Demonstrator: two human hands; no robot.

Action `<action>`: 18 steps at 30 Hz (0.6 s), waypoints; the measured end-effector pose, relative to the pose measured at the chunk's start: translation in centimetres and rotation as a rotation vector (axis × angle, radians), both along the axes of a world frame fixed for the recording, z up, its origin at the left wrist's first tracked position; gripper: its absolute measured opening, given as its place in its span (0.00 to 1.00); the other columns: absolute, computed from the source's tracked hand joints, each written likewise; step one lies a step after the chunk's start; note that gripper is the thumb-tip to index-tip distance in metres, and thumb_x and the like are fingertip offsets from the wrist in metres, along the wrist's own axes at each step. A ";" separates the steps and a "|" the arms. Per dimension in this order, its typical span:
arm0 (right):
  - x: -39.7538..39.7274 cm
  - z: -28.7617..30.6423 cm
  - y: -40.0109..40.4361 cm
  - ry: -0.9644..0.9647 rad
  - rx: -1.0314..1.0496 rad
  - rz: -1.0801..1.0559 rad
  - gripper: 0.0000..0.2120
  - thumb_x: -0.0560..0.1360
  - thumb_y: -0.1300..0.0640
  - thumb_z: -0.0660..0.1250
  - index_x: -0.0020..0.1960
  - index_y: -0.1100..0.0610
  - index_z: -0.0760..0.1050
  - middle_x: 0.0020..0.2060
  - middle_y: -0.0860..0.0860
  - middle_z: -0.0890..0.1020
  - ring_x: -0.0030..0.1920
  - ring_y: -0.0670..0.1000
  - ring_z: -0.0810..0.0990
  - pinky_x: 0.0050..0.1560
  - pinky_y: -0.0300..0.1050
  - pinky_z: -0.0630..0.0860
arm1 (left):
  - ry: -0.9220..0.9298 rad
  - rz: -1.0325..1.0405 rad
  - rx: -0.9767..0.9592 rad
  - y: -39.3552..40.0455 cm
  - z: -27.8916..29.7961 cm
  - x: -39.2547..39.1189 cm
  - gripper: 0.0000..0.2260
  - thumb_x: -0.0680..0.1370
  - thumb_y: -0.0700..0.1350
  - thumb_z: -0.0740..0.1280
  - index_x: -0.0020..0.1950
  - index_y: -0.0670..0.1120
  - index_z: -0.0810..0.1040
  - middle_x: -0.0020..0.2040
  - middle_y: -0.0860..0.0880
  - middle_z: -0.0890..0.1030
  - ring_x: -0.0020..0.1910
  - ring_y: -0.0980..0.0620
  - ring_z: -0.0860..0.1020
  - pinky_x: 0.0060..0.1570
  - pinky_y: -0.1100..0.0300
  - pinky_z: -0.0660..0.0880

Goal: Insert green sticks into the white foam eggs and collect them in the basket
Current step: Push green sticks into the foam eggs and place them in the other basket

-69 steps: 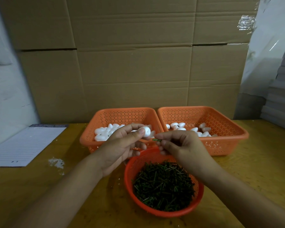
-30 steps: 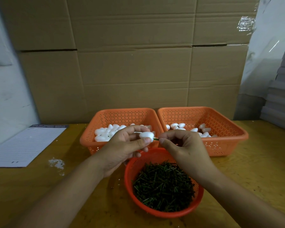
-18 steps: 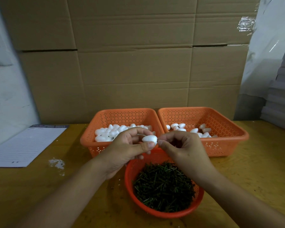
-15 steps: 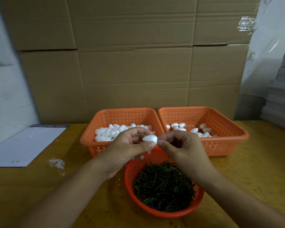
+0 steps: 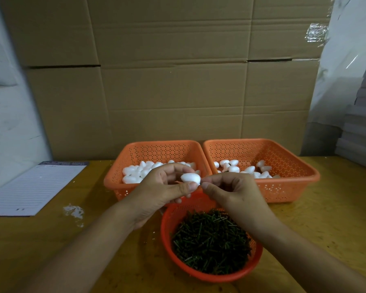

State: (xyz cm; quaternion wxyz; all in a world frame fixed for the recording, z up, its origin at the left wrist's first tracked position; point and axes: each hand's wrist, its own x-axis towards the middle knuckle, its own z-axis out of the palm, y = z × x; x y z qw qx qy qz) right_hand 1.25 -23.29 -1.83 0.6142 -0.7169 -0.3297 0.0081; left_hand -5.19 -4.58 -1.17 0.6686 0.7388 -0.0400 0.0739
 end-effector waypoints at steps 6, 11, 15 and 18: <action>-0.6 -0.2 0.2 0.081 -0.032 0.091 0.07 0.77 0.63 0.70 0.42 0.57 0.85 0.31 0.48 0.82 0.30 0.41 0.75 0.33 0.34 0.71 | -0.038 0.037 0.003 -0.5 -0.1 0.1 0.18 0.70 0.49 0.76 0.59 0.51 0.81 0.53 0.49 0.85 0.43 0.55 0.82 0.41 0.64 0.78; -1.1 -0.4 0.5 0.163 0.054 0.066 0.07 0.76 0.58 0.72 0.41 0.60 0.85 0.30 0.54 0.82 0.30 0.44 0.74 0.32 0.35 0.70 | -0.116 0.091 0.034 -1.4 -0.2 0.1 0.21 0.68 0.50 0.76 0.59 0.50 0.79 0.57 0.52 0.85 0.48 0.52 0.84 0.40 0.64 0.78; -1.3 -0.5 0.6 0.186 0.102 0.059 0.07 0.76 0.60 0.72 0.43 0.64 0.84 0.30 0.52 0.83 0.29 0.41 0.76 0.32 0.32 0.70 | -0.155 0.139 0.002 -1.9 -0.2 0.2 0.20 0.67 0.49 0.77 0.57 0.47 0.79 0.56 0.49 0.85 0.47 0.50 0.84 0.39 0.66 0.77; -1.4 -0.5 0.6 0.176 0.104 0.049 0.07 0.76 0.61 0.72 0.43 0.64 0.84 0.32 0.57 0.84 0.31 0.44 0.77 0.33 0.34 0.72 | -0.172 0.154 -0.020 -2.0 -0.1 0.1 0.17 0.68 0.47 0.77 0.54 0.47 0.80 0.53 0.48 0.86 0.44 0.52 0.85 0.39 0.66 0.77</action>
